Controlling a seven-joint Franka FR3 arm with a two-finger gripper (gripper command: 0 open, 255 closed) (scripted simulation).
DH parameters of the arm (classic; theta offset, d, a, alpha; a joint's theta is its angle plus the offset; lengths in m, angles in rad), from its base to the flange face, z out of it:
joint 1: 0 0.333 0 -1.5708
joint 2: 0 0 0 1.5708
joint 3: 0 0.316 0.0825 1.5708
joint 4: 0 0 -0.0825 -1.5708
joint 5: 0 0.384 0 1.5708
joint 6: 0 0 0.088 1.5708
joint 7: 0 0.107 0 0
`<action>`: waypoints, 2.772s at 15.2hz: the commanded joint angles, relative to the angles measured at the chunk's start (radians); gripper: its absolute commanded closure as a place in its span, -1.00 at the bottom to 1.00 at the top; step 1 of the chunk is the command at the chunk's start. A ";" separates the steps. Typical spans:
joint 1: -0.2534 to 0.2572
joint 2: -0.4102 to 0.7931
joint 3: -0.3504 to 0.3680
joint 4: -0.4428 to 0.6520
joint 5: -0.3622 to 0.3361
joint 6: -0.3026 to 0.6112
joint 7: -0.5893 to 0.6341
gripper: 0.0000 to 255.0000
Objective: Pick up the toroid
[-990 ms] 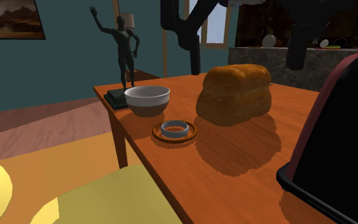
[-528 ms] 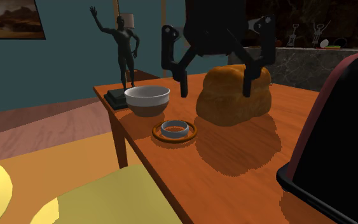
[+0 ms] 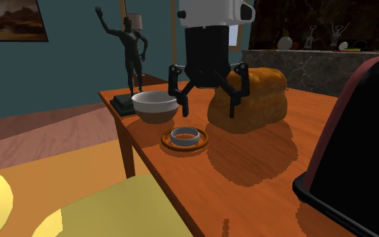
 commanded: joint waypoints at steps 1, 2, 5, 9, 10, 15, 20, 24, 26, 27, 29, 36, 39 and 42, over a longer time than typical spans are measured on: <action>0.007 0.075 0.009 0.048 0.000 0.022 0.017 -1.00; 0.010 0.113 0.013 0.074 -0.001 0.031 0.024 -1.00; 0.020 0.226 0.022 0.158 -0.004 0.052 0.044 -1.00; 0.023 0.266 0.023 0.156 -0.008 0.093 0.051 -1.00; 0.023 0.271 0.023 0.148 -0.009 0.105 0.052 -1.00; 0.024 0.290 0.023 0.123 -0.012 0.149 0.055 -1.00; 0.023 0.292 0.022 0.123 -0.012 0.151 0.055 1.00; 0.023 0.294 0.022 0.127 -0.013 0.150 0.055 1.00; 0.023 0.284 0.023 0.130 -0.011 0.137 0.054 1.00; 0.023 0.279 0.023 0.137 -0.010 0.125 0.053 1.00; 0.023 0.269 0.024 0.152 -0.008 0.100 0.051 1.00; 0.023 0.239 0.024 0.210 -0.003 0.012 0.045 1.00; 0.023 0.229 0.025 0.238 -0.001 -0.026 0.043 1.00; 0.023 0.226 0.025 0.250 -0.001 -0.040 0.042 1.00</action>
